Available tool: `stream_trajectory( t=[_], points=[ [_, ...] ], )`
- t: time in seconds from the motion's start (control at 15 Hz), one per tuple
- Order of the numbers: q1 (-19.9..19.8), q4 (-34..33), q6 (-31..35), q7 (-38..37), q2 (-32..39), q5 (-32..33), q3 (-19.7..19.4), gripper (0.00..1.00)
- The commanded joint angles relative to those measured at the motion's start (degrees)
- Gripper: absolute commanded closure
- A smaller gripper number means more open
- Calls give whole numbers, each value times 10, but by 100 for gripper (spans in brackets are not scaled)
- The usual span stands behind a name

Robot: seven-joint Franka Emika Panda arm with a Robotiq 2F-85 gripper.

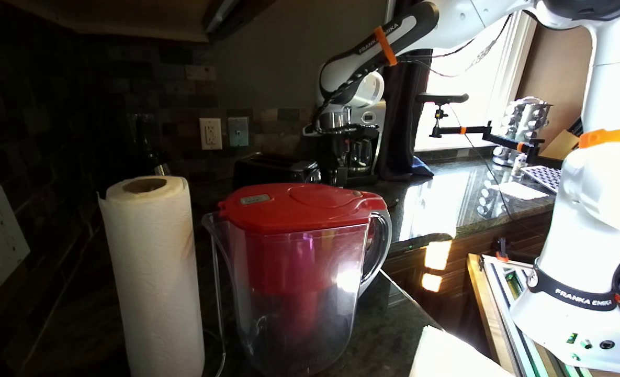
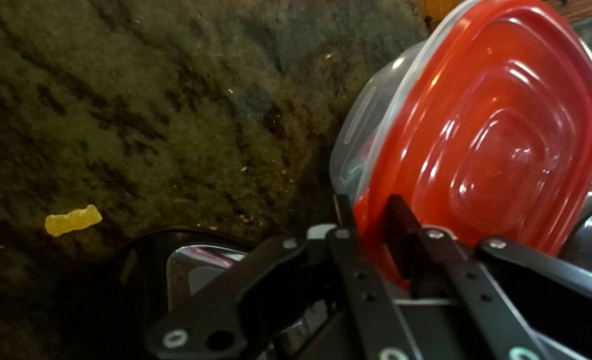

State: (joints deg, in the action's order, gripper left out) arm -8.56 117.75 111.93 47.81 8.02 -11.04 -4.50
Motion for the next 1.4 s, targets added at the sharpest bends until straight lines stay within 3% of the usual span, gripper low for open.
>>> stream_trajectory(
  t=[0.0,0.07,0.13,0.2,0.47,0.53,0.6,0.67,0.73,0.87,1.33],
  points=[
    [2,15,2,-16,-10,19,-1,91],
    [2,13,0,-18,-7,19,-2,78],
    [1,11,-1,-21,-4,20,-2,78],
    [0,8,-6,-20,0,19,-2,94],
    [-1,8,-5,-26,7,19,-2,95],
    [-2,8,-5,-28,8,19,-2,67],
    [-2,8,-5,-30,8,20,-2,64],
    [-3,7,-6,-30,9,19,-3,89],
    [-3,7,-6,-30,10,19,-3,89],
    [-3,7,-7,-30,10,19,-3,100],
    [-3,7,-8,-30,6,17,-3,100]
  ],
)
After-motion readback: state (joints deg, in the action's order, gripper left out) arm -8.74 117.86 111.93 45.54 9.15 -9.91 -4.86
